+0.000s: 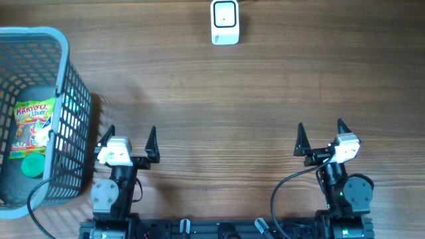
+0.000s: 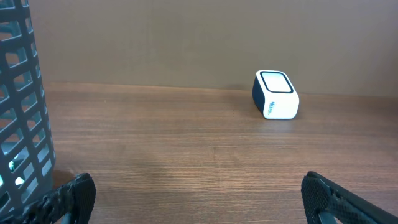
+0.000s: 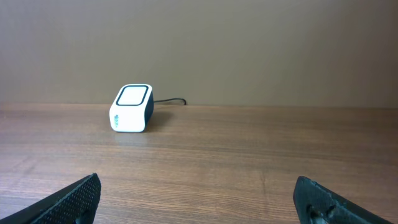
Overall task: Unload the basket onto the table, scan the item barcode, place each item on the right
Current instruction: 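Move the left gripper toward the grey basket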
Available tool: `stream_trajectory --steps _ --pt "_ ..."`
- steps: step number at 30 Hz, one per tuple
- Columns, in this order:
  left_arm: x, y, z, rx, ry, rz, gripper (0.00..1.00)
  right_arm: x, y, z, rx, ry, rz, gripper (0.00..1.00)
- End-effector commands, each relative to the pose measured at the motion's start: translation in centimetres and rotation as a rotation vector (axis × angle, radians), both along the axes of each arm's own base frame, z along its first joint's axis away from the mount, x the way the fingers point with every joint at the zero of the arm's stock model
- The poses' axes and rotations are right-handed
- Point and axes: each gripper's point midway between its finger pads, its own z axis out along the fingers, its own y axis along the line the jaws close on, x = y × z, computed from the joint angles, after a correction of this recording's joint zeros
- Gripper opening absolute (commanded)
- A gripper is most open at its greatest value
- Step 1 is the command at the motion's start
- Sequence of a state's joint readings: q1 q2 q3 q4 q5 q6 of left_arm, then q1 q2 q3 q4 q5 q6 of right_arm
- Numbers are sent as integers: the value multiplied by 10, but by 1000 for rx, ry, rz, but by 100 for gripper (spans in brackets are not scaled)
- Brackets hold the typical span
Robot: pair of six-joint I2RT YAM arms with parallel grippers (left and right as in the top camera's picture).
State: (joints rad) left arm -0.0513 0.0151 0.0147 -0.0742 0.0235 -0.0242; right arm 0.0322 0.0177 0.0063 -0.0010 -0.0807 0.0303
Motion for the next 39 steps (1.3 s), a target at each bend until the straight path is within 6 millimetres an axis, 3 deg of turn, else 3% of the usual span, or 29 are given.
stream_trajectory --steps 1,31,39 --pt "1 3 -4 -5 10 16 100 1 -2 -1 14 5 -14 100" --pt "2 -2 -12 -24 48 -9 100 1 -3 -1 14 5 -15 98" --pt "-2 -3 35 -68 85 -12 100 1 -3 -1 14 5 -15 100"
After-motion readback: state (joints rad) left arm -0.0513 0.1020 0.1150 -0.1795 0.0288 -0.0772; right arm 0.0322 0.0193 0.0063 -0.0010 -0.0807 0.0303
